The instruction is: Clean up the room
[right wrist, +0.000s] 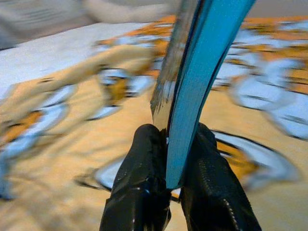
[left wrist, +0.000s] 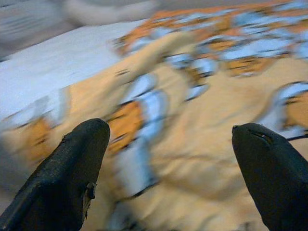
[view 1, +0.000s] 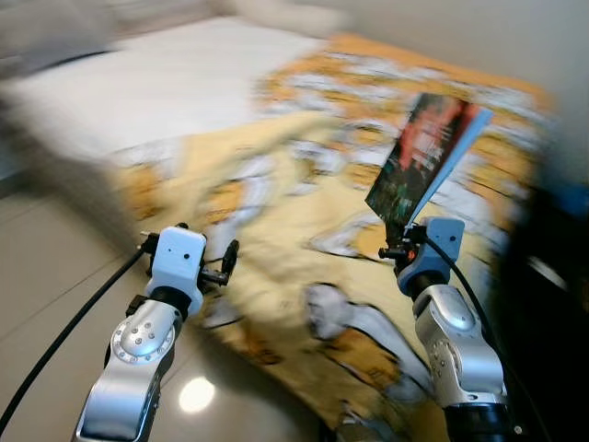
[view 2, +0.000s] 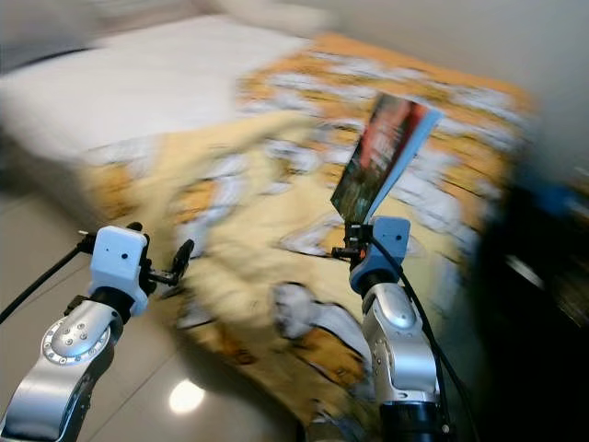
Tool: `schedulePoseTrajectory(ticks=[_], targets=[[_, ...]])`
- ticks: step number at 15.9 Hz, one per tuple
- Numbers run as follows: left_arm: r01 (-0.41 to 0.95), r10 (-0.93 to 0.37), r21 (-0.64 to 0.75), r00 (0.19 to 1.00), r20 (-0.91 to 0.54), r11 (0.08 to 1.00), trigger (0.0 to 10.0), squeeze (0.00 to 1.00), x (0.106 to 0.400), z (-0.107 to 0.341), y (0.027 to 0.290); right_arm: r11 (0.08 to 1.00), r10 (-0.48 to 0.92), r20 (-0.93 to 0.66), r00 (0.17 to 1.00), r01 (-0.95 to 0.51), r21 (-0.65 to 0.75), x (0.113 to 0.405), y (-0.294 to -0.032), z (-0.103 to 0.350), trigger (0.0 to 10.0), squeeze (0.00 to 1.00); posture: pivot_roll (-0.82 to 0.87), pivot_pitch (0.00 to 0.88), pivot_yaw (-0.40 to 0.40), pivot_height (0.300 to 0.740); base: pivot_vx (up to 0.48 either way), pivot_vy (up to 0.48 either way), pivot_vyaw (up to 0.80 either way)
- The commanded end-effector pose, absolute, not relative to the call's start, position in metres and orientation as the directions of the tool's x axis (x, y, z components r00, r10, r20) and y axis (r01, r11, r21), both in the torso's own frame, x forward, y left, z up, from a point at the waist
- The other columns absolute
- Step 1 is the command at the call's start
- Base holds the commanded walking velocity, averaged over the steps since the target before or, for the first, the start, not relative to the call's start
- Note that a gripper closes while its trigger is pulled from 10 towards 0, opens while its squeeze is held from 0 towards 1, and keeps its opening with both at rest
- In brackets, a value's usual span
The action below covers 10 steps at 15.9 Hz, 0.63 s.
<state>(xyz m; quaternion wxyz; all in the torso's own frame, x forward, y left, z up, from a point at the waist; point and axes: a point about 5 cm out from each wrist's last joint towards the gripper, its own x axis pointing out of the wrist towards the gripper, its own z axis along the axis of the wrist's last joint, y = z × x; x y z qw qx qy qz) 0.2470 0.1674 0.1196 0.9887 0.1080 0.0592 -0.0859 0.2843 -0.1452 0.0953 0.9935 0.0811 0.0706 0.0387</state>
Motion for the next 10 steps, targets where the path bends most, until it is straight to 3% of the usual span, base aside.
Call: schedulePoseTrajectory(ticks=[1,2,3,8,10], targets=[[0.196,-0.172,0.193,0.976,-0.135,0.961,10.0,0.19,0.2483,0.1195,0.1654,0.986,0.079,-0.1,0.992,-0.063,0.156,0.2845,-0.1473,0.1031,10.0,0.0,0.02,0.0,-0.014,0.74,0.0,0.0,-0.8],[0.197,-0.173,0.185,0.975,-0.136,0.963,10.0,0.04,0.2493,0.1195,0.1648,0.986,0.08,-0.102,0.992,-0.063,0.154,0.2839,-0.1463,0.1029,10.0,0.0,0.02,0.0,-0.013,0.74,0.0,0.0,-0.8],[0.192,-0.171,0.167,0.977,-0.131,0.967,10.0,0.0,0.2504,0.12,0.1649,0.986,0.085,-0.106,0.991,-0.069,0.15,0.2832,-0.1456,0.1028,10.0,0.0,0.01,0.0,-0.01,0.74,0.0,0.0,-0.8],[0.176,-0.161,0.153,0.981,-0.107,0.972,10.0,0.0,0.2548,0.1213,0.1638,0.984,0.157,-0.1,0.983,-0.146,0.104,0.2818,-0.1404,0.1068,10.0,0.0,-0.01,0.0,-0.01,0.74,0.0,0.0,-0.8],[0.181,-0.167,0.158,0.981,-0.098,0.971,10.0,0.0,0.2565,0.122,0.1627,0.982,0.172,-0.096,0.98,-0.163,0.095,0.2816,-0.1398,0.1081,10.0,0.0,-0.01,0.0,-0.011,0.74,0.0,0.0,0.0]])
